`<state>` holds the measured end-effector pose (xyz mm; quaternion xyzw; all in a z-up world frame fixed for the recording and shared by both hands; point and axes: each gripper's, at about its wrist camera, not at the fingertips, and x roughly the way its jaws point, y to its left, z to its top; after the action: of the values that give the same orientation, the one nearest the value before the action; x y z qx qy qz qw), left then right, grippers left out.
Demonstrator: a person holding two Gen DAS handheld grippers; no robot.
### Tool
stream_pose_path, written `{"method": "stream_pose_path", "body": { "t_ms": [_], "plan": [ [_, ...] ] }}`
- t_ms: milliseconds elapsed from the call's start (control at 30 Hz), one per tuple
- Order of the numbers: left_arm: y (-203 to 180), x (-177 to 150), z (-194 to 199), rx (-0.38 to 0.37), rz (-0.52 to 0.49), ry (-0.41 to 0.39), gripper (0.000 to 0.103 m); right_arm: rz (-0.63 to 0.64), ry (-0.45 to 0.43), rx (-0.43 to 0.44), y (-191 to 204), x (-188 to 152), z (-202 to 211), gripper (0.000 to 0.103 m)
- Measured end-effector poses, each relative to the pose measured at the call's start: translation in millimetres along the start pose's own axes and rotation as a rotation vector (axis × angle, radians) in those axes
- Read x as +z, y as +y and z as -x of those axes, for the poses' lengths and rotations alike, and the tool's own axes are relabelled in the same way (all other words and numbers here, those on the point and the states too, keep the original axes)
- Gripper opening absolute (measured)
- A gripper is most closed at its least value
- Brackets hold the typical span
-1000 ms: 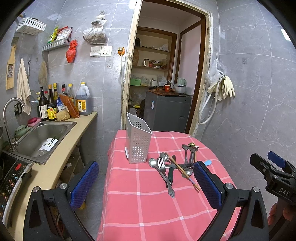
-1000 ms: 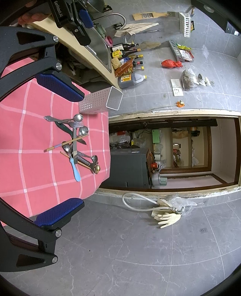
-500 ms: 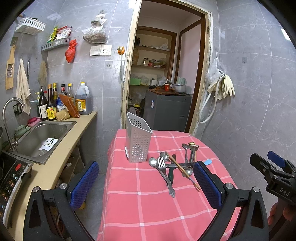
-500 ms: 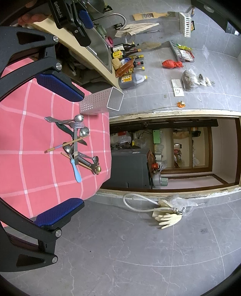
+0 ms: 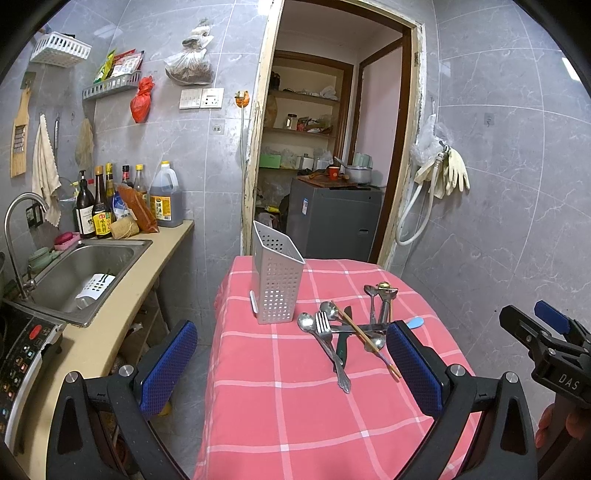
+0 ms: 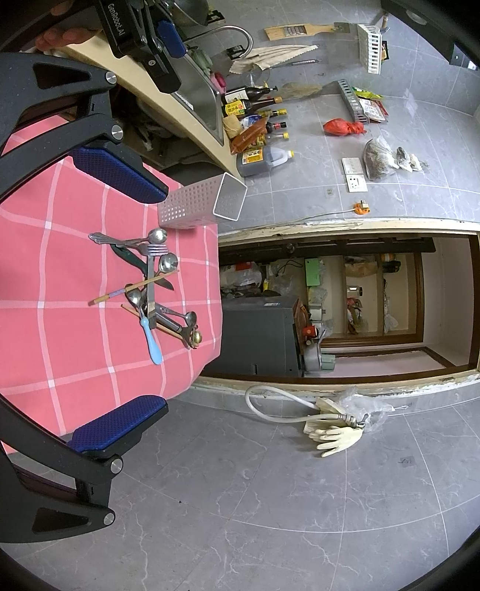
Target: Organize utensils
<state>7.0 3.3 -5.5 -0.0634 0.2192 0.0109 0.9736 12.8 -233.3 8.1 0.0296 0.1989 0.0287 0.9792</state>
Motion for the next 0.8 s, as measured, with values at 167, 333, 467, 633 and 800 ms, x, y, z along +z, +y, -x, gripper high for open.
{"method": "stream_pose_path", "body": {
  "t_ms": [167, 333, 467, 633, 800],
  "plan": [
    [-0.1, 0.0, -0.6, 0.0, 0.001, 0.001, 0.103, 0.0, 0.0, 0.0, 0.2, -0.4, 0.0, 0.102],
    [-0.5, -1.1, -1.6, 0.0, 0.0, 0.001, 0.103, -0.002, 0.0, -0.002, 0.3, -0.2, -0.1, 0.102],
    [-0.4, -1.1, -2.0, 0.0, 0.001, 0.001, 0.103, -0.001, 0.001, -0.001, -0.1, 0.6, -0.2, 0.102],
    [-0.2, -0.9, -1.9, 0.0, 0.002, 0.003, 0.103, -0.002, 0.002, -0.001, 0.3, -0.1, -0.3, 0.102],
    [0.0, -0.9, -1.9, -0.001, 0.002, 0.003, 0.103, -0.002, 0.002, -0.001, 0.1, 0.3, -0.2, 0.102]
  ]
}}
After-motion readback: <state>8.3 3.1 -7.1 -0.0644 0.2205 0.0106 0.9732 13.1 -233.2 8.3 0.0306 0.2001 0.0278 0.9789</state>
